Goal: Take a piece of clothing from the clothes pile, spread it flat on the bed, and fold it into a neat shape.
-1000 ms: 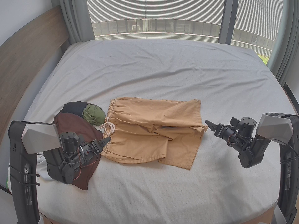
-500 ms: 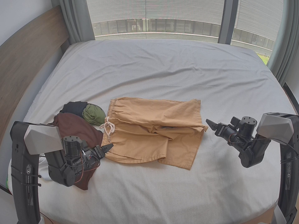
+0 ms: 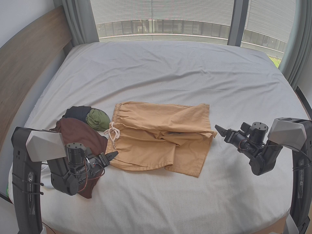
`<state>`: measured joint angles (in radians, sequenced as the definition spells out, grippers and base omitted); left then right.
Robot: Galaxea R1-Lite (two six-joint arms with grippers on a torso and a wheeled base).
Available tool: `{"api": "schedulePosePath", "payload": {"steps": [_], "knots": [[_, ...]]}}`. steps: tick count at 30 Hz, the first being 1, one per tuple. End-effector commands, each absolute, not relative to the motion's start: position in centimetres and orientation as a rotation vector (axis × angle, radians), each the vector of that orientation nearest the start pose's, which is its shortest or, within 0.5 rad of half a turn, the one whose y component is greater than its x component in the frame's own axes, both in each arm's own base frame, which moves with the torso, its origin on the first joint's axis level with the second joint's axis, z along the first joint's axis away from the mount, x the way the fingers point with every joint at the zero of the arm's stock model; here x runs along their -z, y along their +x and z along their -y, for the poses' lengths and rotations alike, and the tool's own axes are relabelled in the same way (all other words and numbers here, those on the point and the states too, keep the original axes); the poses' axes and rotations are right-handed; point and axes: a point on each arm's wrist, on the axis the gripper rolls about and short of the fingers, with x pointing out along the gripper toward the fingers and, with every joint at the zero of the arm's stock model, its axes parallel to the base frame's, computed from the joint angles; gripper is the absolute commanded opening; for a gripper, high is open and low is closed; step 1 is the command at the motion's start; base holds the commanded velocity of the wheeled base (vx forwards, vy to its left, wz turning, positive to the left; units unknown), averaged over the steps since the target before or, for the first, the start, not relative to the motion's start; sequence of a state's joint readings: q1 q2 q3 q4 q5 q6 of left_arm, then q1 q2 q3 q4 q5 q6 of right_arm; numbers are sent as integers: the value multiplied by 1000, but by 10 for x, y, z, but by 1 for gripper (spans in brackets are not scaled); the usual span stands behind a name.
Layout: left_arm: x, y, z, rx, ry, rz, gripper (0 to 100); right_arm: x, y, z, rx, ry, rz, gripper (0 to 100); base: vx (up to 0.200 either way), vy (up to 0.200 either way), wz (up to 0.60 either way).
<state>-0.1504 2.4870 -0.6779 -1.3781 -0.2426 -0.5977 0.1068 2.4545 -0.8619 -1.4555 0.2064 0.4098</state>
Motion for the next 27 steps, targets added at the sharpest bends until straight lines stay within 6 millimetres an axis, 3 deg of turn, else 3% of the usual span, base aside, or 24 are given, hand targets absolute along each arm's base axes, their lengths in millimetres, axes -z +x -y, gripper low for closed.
{"api": "schedulePosePath", "payload": {"steps": [1,9,17,27], "knots": [[49,357,60,245,-601,-539,0,1,401,-49,-282,412,-203,100,0,0,0],[48,356,59,244,-600,-541,0,7,388,-50,-283,406,-268,100,0,0,0],[48,357,60,248,-599,-534,0,23,340,-75,-470,432,-533,100,0,0,0],[45,358,60,256,-599,-510,0,28,330,-95,-520,537,-647,100,0,0,0]]}}
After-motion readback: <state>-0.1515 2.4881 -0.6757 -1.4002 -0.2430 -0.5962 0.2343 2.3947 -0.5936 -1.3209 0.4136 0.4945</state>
